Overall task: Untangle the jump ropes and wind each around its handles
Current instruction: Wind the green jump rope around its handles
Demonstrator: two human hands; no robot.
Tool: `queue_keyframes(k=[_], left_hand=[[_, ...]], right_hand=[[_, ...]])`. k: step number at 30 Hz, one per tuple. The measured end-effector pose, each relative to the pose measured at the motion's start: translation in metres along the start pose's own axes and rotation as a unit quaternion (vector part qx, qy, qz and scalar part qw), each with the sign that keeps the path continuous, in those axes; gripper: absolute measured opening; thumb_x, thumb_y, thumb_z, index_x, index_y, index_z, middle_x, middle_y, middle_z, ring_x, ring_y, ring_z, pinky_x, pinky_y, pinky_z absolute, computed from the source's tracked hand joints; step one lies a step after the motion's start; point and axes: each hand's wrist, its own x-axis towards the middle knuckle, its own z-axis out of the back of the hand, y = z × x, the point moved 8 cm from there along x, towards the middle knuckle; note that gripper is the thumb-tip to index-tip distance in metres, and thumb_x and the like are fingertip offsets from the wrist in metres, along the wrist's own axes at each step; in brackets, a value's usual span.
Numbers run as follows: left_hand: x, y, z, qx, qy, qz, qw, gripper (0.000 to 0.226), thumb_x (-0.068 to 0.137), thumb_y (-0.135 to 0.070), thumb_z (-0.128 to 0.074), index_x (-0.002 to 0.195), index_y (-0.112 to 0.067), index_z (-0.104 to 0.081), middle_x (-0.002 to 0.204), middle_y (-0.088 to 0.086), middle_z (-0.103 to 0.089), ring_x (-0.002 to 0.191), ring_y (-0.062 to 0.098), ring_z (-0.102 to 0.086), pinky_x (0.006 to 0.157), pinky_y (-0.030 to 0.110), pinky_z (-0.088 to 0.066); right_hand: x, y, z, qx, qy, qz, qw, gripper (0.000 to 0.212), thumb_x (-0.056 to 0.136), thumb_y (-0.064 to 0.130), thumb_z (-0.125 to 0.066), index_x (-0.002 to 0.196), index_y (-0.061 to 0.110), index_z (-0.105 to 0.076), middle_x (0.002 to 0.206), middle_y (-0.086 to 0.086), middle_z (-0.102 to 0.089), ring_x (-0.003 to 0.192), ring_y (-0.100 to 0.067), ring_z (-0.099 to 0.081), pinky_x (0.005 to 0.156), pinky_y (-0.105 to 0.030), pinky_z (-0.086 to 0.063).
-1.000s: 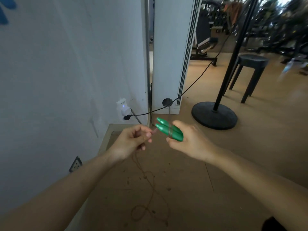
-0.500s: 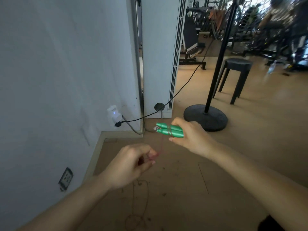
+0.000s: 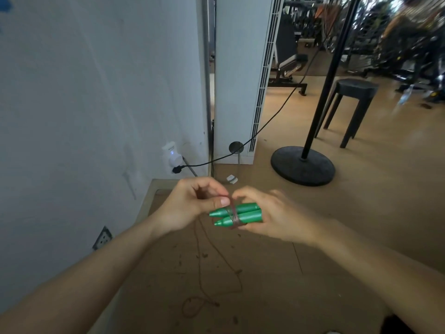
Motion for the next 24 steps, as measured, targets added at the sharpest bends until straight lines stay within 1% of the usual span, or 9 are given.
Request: queue_keyframes(k=[2, 4, 6, 9, 13, 16, 19, 22, 24], left_hand=[[0.001, 0.008, 0.003, -0.01, 0.011, 0.024, 1.0, 0.01, 0.078, -0.015, -0.077, 0.086, -0.009, -0.074, 0.08, 0.01, -0.073, 0.071, 0.024, -0.061, 0.062, 0.028, -0.05], [0.001, 0.017, 0.005, -0.019, 0.016, 0.051, 0.998, 0.006, 0.079, -0.018, -0.076, 0.085, -0.015, -0.075, 0.077, 0.009, -0.071, 0.067, 0.021, -0.058, 0.056, 0.025, -0.047], [0.0, 0.027, 0.006, -0.022, 0.017, 0.076, 0.997, 0.003, 0.08, -0.019, -0.075, 0.082, -0.019, -0.077, 0.071, 0.009, -0.068, 0.059, 0.014, -0.057, 0.05, 0.021, -0.045], [-0.002, 0.039, 0.007, -0.018, 0.018, 0.103, 0.994, 0.019, 0.085, -0.01, -0.071, 0.077, -0.027, -0.077, 0.065, -0.001, -0.068, 0.052, 0.008, -0.057, 0.048, 0.018, -0.044], [-0.012, 0.05, 0.006, 0.008, 0.013, 0.114, 0.993, 0.006, 0.087, -0.013, -0.072, 0.086, -0.018, -0.076, 0.075, 0.0, -0.071, 0.057, 0.014, -0.06, 0.054, 0.025, -0.047], [-0.019, 0.055, -0.005, 0.048, 0.032, 0.108, 0.992, 0.006, 0.092, -0.011, -0.067, 0.095, -0.011, -0.072, 0.079, 0.002, -0.071, 0.059, 0.015, -0.062, 0.056, 0.026, -0.05], [-0.029, 0.053, -0.018, 0.161, 0.061, 0.062, 0.983, 0.013, 0.097, -0.02, -0.062, 0.106, -0.022, -0.071, 0.076, -0.009, -0.067, 0.062, 0.005, -0.06, 0.059, 0.023, -0.052], [-0.043, 0.029, -0.037, 0.369, 0.091, -0.063, 0.923, 0.014, 0.098, -0.037, -0.057, 0.112, -0.037, -0.059, 0.071, -0.026, -0.056, 0.066, -0.007, -0.055, 0.063, 0.01, -0.041], [-0.049, 0.013, -0.052, 0.403, 0.114, -0.115, 0.901, 0.024, 0.098, -0.041, -0.056, 0.123, -0.042, -0.058, 0.088, -0.026, -0.065, 0.078, -0.006, -0.061, 0.068, 0.009, -0.041]], right_hand=[[-0.003, 0.004, 0.002, 0.058, -0.001, 0.002, 0.998, 0.051, 0.084, 0.022, -0.078, 0.128, 0.022, -0.053, 0.098, 0.014, -0.067, 0.078, 0.007, -0.063, 0.063, -0.008, -0.046], [-0.007, 0.006, 0.006, 0.106, -0.019, 0.002, 0.994, 0.059, 0.083, 0.02, -0.079, 0.135, 0.029, -0.053, 0.11, 0.013, -0.07, 0.089, -0.001, -0.068, 0.075, -0.018, -0.055], [-0.009, 0.006, 0.008, 0.155, -0.036, -0.013, 0.987, 0.06, 0.081, 0.017, -0.081, 0.134, 0.03, -0.057, 0.117, 0.016, -0.069, 0.1, -0.002, -0.068, 0.085, -0.018, -0.054], [-0.011, -0.004, 0.012, 0.189, -0.058, -0.053, 0.979, 0.054, 0.079, 0.019, -0.082, 0.13, 0.027, -0.064, 0.119, 0.016, -0.069, 0.107, -0.002, -0.066, 0.092, -0.019, -0.052], [-0.012, -0.018, 0.028, 0.178, -0.105, -0.08, 0.975, 0.049, 0.08, 0.027, -0.081, 0.126, 0.031, -0.065, 0.116, 0.014, -0.07, 0.105, -0.006, -0.066, 0.09, -0.025, -0.054], [-0.015, -0.038, 0.039, 0.151, -0.138, -0.115, 0.972, 0.046, 0.079, 0.034, -0.08, 0.123, 0.037, -0.065, 0.107, 0.013, -0.071, 0.092, -0.014, -0.067, 0.081, -0.035, -0.053], [-0.017, -0.063, 0.051, 0.08, -0.164, -0.147, 0.972, 0.047, 0.08, 0.046, -0.076, 0.125, 0.042, -0.062, 0.099, 0.005, -0.073, 0.075, -0.018, -0.065, 0.07, -0.042, -0.054], [-0.018, -0.081, 0.055, 0.004, -0.151, -0.166, 0.975, 0.049, 0.084, 0.04, -0.075, 0.13, 0.033, -0.06, 0.105, 0.006, -0.07, 0.083, -0.008, -0.065, 0.075, -0.035, -0.057], [-0.017, -0.089, 0.049, -0.053, -0.118, -0.177, 0.976, 0.05, 0.084, 0.039, -0.074, 0.131, 0.031, -0.059, 0.106, 0.003, -0.071, 0.084, -0.011, -0.065, 0.077, -0.036, -0.056]])
